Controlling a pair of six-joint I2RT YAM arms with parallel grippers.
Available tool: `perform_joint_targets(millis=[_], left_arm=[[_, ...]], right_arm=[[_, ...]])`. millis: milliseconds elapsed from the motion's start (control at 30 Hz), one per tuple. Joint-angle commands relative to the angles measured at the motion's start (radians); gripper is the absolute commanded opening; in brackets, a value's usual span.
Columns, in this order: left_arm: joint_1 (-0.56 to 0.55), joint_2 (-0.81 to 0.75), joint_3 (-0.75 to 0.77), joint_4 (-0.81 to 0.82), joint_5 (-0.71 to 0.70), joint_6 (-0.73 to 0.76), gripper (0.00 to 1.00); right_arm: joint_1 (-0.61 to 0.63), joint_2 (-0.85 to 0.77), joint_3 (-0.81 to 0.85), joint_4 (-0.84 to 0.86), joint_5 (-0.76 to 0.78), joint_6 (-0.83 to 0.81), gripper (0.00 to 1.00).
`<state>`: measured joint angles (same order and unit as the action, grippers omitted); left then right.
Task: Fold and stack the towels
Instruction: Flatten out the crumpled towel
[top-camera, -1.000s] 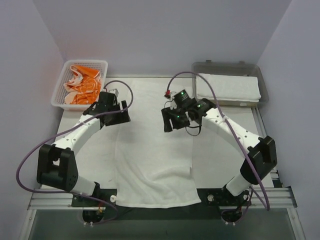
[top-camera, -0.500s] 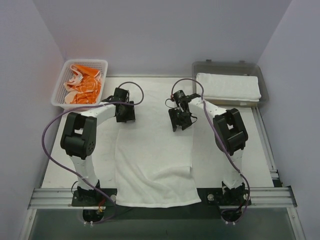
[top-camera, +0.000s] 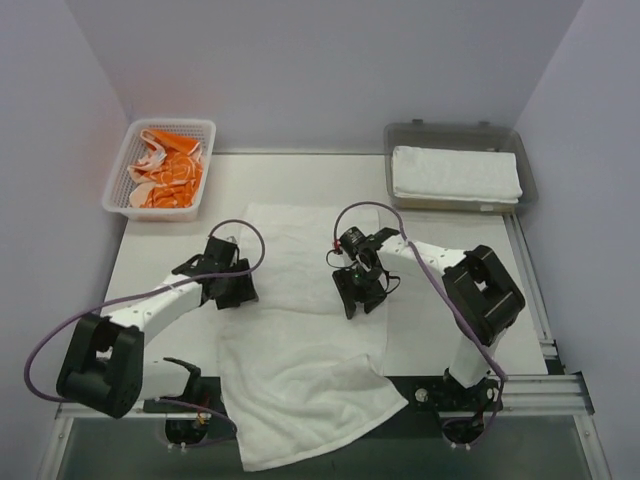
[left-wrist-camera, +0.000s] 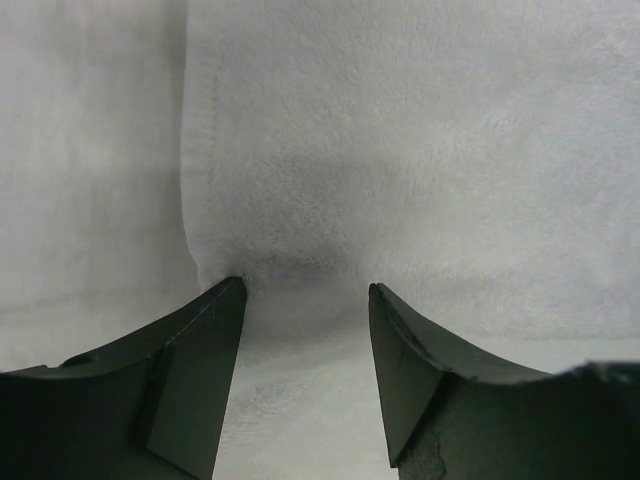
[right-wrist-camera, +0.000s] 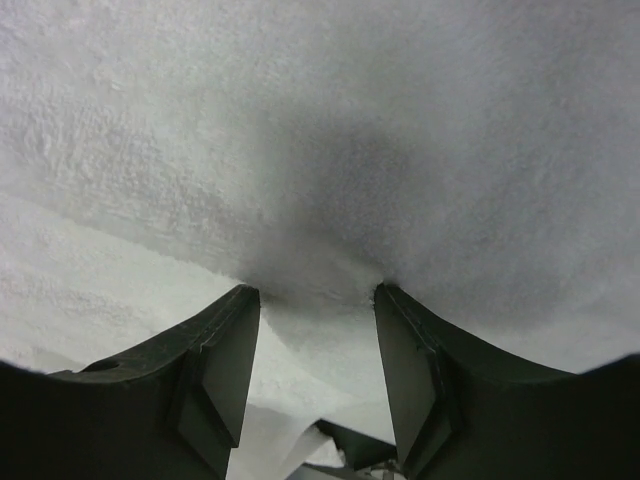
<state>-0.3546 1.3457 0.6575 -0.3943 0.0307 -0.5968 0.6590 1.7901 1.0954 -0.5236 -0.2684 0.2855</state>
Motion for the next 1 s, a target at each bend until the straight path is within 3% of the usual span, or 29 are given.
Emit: perform_joint_targets(millis=[0,133,233,400,500,700,967], left_arm=[[-0.004,-0.19,-0.053,-0.162,-0.002,-0.067,0.63],[0.005,-0.284,0.049,-0.186,-0.059,0.018,0.74],[0.022,-0.192,0.19,-0.15,-0.13,0.136,0.81],[0.078,0.131,0.434,-0.045,-0.196,0.296,0.94],[0.107,0.318,0.608,-0.029,-0.219,0.334,0.94],[0.144,0.572,0.858,0.003,-0.212,0.39,0.82],[0.175,0.782,0.991,0.005,-0.126,0.393,0.74]], right_arm=[[0.017,-0.118,-0.048,-0.116,-0.052,0.017,0.5],[-0.019,-0.233,0.039,-0.164,-0.022,-0.06,0.51],[-0.113,-0.226,0.168,-0.168,0.017,-0.1,0.54],[-0.234,-0.098,0.41,-0.104,0.11,-0.172,0.6],[-0.294,0.023,0.501,-0.032,0.104,-0.149,0.6],[-0.346,0.202,0.627,0.023,0.156,-0.135,0.58],[-0.355,0.359,0.739,0.042,0.187,-0.105,0.55]])
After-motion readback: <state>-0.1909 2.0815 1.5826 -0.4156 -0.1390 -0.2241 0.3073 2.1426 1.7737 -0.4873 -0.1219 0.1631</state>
